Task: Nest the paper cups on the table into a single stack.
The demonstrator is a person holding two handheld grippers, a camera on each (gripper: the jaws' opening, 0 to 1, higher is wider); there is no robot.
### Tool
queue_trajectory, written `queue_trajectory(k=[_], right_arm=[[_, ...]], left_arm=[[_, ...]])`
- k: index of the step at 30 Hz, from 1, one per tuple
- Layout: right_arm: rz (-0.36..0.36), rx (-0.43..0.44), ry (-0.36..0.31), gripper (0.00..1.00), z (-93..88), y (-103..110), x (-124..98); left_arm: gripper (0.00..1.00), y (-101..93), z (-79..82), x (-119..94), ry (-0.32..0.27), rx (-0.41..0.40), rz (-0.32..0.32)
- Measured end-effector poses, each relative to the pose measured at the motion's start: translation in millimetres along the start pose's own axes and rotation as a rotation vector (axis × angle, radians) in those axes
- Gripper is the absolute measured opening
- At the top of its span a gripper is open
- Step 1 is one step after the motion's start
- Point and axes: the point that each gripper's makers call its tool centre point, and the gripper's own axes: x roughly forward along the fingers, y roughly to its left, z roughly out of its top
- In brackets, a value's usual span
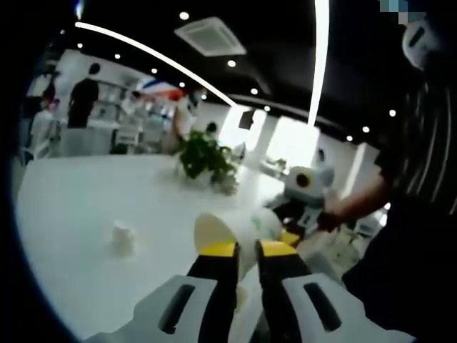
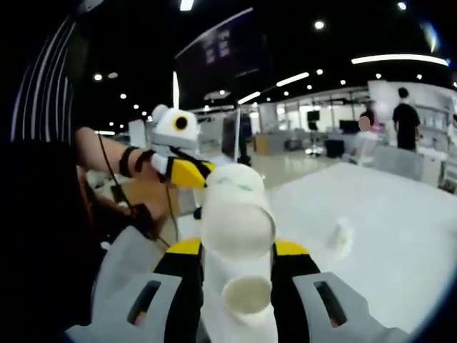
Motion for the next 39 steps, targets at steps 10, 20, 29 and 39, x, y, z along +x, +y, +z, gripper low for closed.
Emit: queue_trajectory(k=[10,20,29,39], right_arm=[[-0.008,-0.008,-0.008,0.32,3.1,-2,0],[-0.018,-0.024,-0.012,0.32,4.1,-3,-1],[-0.074,-0.004,-0.012,0.33,-6.2,-12,-13],[-0.174,0.013,-0.051,0.37,-6.2,-34,-32]], left_arm=[[0.02,-15.2,0.8,0,0.053,0.048,-0.052],[0.00,-15.4,-0.1,0,0.075,0.078,-0.054],[0.00,-11.5,2.2,2,0.107,0.109,-0.055],[0.00,-11.4,-7.9,10,0.169,0.114,-0.069]])
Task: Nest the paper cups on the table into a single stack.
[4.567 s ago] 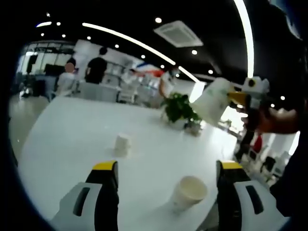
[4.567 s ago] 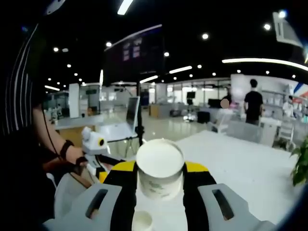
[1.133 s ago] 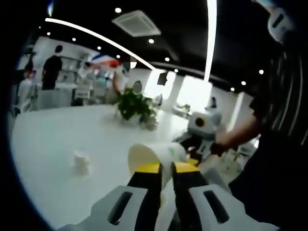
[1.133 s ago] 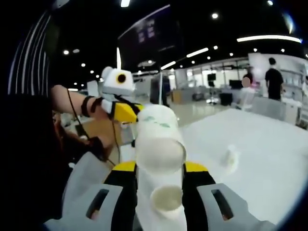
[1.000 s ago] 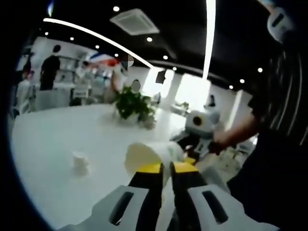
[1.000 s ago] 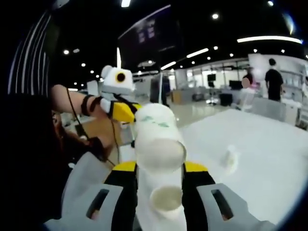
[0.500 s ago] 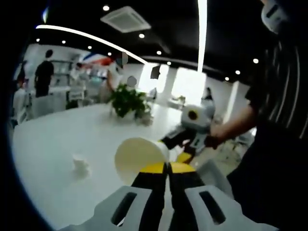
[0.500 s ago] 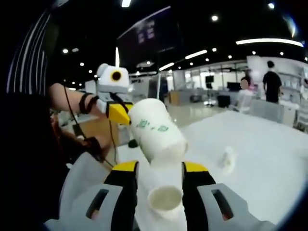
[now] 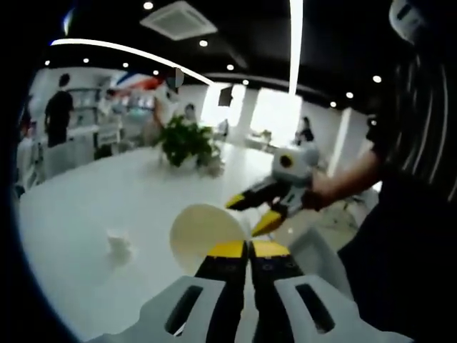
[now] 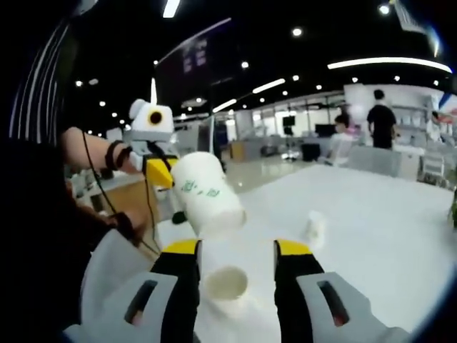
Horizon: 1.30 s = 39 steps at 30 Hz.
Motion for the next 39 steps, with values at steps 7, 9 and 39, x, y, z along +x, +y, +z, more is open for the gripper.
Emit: queue_trajectory(k=[7,9,39], right_arm=[[-0.062,0.023,0.004,0.43,-7.7,-15,-12],[-0.084,0.026,0.011,0.47,-10.8,-19,-14],[-0.303,0.058,0.071,1.00,-47.3,-73,-53]], left_arm=[[0.00,-1.9,-7.7,4,0.036,0.009,-0.002],[0.00,-1.1,-10.3,5,0.046,0.004,0.003],[0.00,12.5,-64.7,18,0.367,0.156,0.065]])
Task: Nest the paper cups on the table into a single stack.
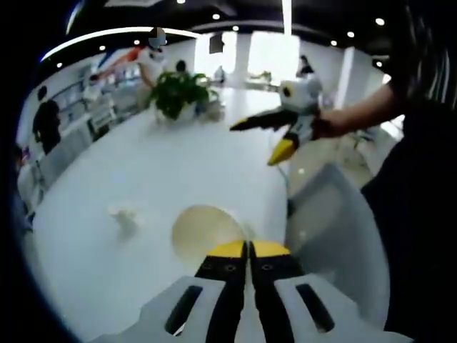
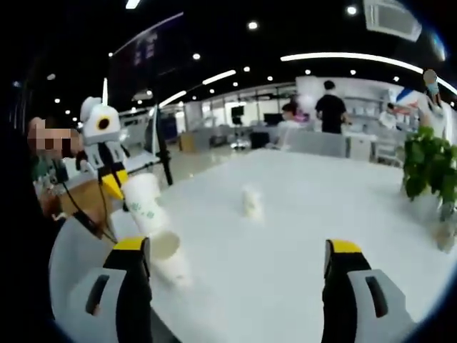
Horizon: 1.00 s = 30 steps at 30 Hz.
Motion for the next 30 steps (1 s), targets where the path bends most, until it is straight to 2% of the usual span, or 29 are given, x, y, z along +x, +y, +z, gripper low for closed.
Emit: queue_trajectory(k=[8,12,15,20,21,30], right_arm=[[0.004,0.011,0.012,0.99,-6.3,-1,3],[0.007,0.007,0.011,0.98,-5.5,1,3],[0.009,0.012,0.004,0.97,-6.6,2,3],[0.009,0.015,0.012,0.97,-13.9,2,3],[0.007,0.019,0.012,0.97,-15.0,1,3],[-0.008,0.044,0.011,0.96,-20.1,-3,-1]], left_arm=[[0.00,1.6,-8.2,5,0.075,0.031,0.005],[0.00,-0.3,-9.5,8,0.094,0.047,0.001],[0.00,-0.5,-15.4,10,0.134,0.067,0.002],[0.00,-4.1,-15.8,15,0.155,0.090,-0.012],[0.00,-4.6,-17.6,17,0.169,0.114,-0.017],[0.00,-5.6,-26.3,25,0.223,0.147,-0.029]])
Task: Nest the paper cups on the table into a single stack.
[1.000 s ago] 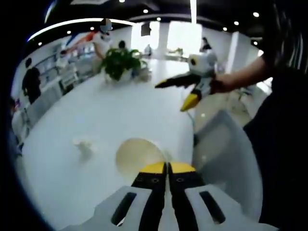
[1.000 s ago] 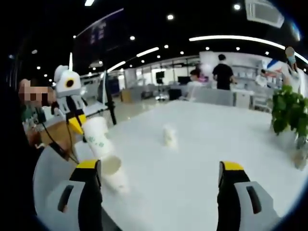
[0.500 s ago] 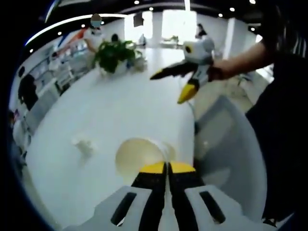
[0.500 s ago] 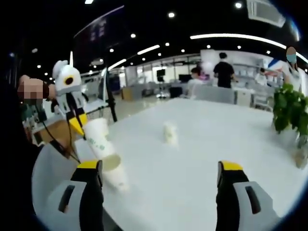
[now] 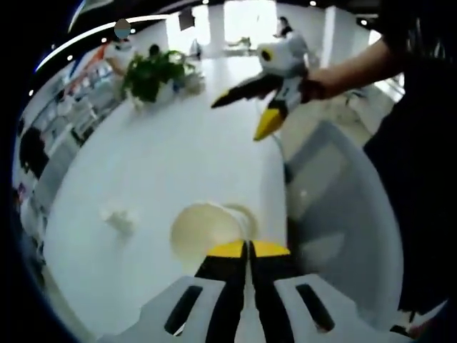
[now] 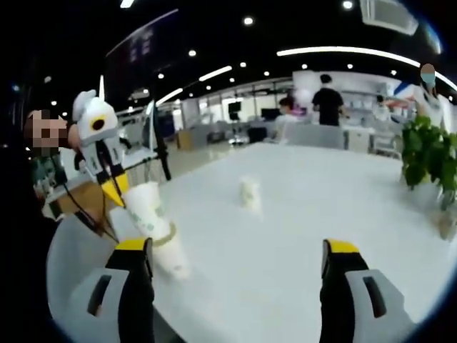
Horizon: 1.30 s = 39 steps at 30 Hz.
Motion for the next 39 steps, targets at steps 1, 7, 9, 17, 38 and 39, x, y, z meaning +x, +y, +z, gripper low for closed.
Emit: queue_trajectory(k=[1,7,9,17,38,39], right_arm=[[0.000,0.000,0.001,0.96,0.3,1,0],[0.008,-0.004,-0.001,0.95,2.3,4,2],[0.009,-0.004,-0.003,0.95,2.4,4,3],[0.011,0.001,-0.010,0.94,3.7,6,5],[0.009,0.038,-0.008,0.90,-4.2,4,-1],[0.008,0.037,-0.008,0.90,-4.1,4,-2]], left_arm=[[0.00,-0.5,-1.1,1,0.007,0.006,-0.001],[0.00,-1.3,-3.2,4,0.018,0.012,-0.008],[0.00,-1.2,-6.1,6,0.030,0.017,-0.009],[0.00,-3.0,-10.1,11,0.060,0.033,-0.027],[0.10,-9.7,-12.5,30,0.128,0.114,-0.097],[0.10,-10.2,-13.0,30,0.126,0.114,-0.099]])
